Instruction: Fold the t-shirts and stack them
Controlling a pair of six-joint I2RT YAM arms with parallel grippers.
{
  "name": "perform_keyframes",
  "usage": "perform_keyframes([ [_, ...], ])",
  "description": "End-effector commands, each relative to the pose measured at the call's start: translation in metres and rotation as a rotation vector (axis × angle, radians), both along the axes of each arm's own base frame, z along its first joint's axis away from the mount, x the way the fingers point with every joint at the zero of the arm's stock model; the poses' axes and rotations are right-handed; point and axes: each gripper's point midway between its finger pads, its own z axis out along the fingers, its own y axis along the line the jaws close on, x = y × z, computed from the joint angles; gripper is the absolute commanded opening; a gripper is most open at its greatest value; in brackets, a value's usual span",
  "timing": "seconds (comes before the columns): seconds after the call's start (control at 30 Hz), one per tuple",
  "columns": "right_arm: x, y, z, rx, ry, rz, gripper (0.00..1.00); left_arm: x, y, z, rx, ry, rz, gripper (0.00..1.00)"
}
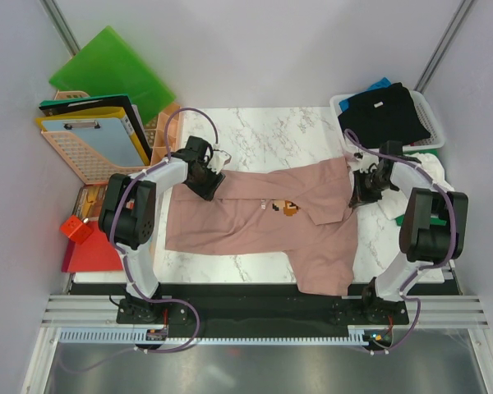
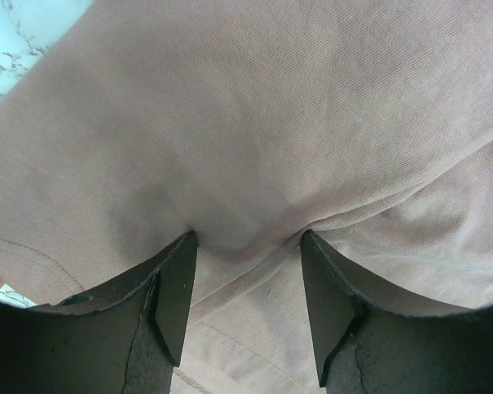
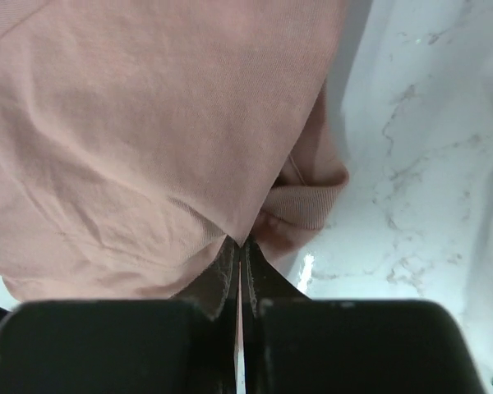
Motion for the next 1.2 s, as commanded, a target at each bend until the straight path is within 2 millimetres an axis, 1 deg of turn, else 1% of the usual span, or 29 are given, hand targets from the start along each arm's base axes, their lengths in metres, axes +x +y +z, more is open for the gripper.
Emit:
perform_keyframes([
  [0.0, 0.016, -0.01, 0.043, -0.053, -0.132, 0.02, 0.0, -0.038, 0.017, -0.033, 0.097, 0.15, -0.039, 0.6],
  [0.03, 0.02, -0.011, 0.056, -0.059, -0.159, 0.017, 0.0, -0.039, 0.018, -0.034, 0.1, 0.152, -0.038, 0.6],
  [0.13, 0.022, -0.016, 0.073, -0.08, -0.179, 0.011, 0.0, -0.039, 0.018, -0.035, 0.103, 0.154, -0.042, 0.6],
  [0.23, 0.016, -0.02, 0.074, -0.098, -0.152, 0.026, 0.01, -0.04, 0.019, -0.033, 0.106, 0.149, -0.044, 0.6],
  [0.3, 0.009, -0.022, 0.07, -0.112, -0.122, 0.033, 0.12, -0.04, 0.019, -0.033, 0.104, 0.148, -0.046, 0.6],
  [0.33, 0.004, -0.023, 0.066, -0.116, -0.108, 0.036, 0.31, -0.04, 0.019, -0.032, 0.105, 0.149, -0.046, 0.6],
  [0.37, 0.001, -0.022, 0.063, -0.117, -0.097, 0.042, 0.38, -0.04, 0.019, -0.032, 0.104, 0.148, -0.046, 0.6],
  [0.47, -0.013, -0.021, 0.056, -0.105, -0.057, 0.051, 0.51, -0.041, 0.019, -0.034, 0.107, 0.154, -0.049, 0.6],
  [0.63, -0.026, -0.032, 0.056, -0.142, -0.046, 0.037, 0.51, -0.045, 0.021, -0.036, 0.114, 0.16, -0.054, 0.6],
  [0.7, -0.029, -0.031, 0.06, -0.132, -0.055, 0.045, 0.51, -0.044, 0.022, -0.036, 0.12, 0.158, -0.054, 0.6],
  [0.73, -0.031, -0.03, 0.065, -0.126, -0.066, 0.045, 0.51, -0.044, 0.023, -0.036, 0.121, 0.16, -0.055, 0.6],
  [0.77, -0.033, -0.021, 0.07, -0.081, -0.077, 0.06, 0.5, -0.044, 0.022, -0.036, 0.118, 0.159, -0.056, 0.6],
  [0.83, -0.037, -0.01, 0.08, -0.036, -0.097, 0.07, 0.48, -0.041, 0.02, -0.037, 0.112, 0.158, -0.055, 0.6],
  [0.87, -0.038, -0.002, 0.081, -0.027, -0.101, 0.088, 0.46, -0.041, 0.019, -0.036, 0.11, 0.158, -0.055, 0.6],
  [0.9, -0.039, 0.001, 0.081, -0.04, -0.104, 0.103, 0.46, -0.04, 0.018, -0.036, 0.103, 0.158, -0.051, 0.6],
  [0.93, -0.04, 0.004, 0.08, -0.06, -0.108, 0.116, 0.45, -0.039, 0.017, -0.035, 0.099, 0.156, -0.049, 0.6],
  [0.97, -0.037, 0.007, 0.076, -0.136, -0.126, 0.145, 0.45, -0.038, 0.014, -0.034, 0.094, 0.153, -0.05, 0.6],
  [1.03, -0.034, 0.014, 0.074, -0.196, -0.162, 0.174, 0.46, -0.038, 0.012, -0.035, 0.092, 0.154, -0.052, 0.6],
  [1.07, -0.033, 0.028, 0.073, -0.224, -0.181, 0.229, 0.46, -0.039, 0.012, -0.035, 0.093, 0.154, -0.051, 0.6],
  [1.1, -0.027, 0.027, 0.072, -0.275, -0.212, 0.227, 0.47, -0.039, 0.01, -0.035, 0.093, 0.154, -0.055, 0.6],
  [1.13, -0.025, 0.029, 0.071, -0.302, -0.228, 0.234, 0.47, -0.039, 0.01, -0.033, 0.094, 0.152, -0.054, 0.6],
  [1.17, -0.016, 0.039, 0.072, -0.329, -0.274, 0.261, 0.48, -0.04, 0.011, -0.034, 0.098, 0.151, -0.053, 0.6],
])
